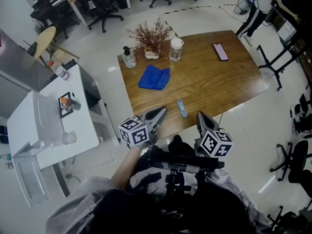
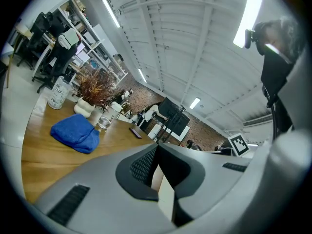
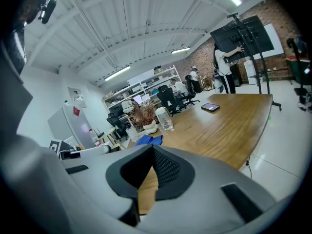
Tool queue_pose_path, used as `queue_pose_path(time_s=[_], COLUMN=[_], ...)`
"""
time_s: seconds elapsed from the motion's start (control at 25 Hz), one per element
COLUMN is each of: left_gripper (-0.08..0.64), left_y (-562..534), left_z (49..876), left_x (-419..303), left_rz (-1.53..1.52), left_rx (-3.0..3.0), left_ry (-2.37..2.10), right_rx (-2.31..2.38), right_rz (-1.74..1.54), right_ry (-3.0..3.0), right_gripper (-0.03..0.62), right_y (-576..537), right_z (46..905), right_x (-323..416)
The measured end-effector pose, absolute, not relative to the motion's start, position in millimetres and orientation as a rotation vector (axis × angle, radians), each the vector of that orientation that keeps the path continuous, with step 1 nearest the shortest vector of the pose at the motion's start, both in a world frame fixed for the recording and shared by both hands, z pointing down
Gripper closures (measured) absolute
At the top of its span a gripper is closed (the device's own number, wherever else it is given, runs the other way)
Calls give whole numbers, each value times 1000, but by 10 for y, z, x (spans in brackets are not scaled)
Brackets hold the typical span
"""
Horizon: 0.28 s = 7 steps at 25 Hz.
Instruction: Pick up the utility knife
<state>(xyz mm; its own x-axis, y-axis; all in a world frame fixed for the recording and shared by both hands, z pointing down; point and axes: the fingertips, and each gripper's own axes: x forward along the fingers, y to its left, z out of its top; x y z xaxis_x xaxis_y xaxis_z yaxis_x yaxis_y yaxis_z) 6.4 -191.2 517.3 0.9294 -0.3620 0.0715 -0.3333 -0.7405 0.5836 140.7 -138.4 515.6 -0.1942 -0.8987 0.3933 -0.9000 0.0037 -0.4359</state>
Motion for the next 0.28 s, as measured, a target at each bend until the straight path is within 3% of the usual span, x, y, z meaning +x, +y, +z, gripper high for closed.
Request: queue_pose_path(time_s=[0.28], left_gripper=[557], left_y=[-1885], left_z=[5200], left_x=[74], left_rz=[-65], left_rx=[2461], left_ry=[-502], right_rx=[2027], right_rz=[951], right_ry=[-2208], right_gripper=[580], right_y=[-1341], right_z=[5146], right_x=[1546])
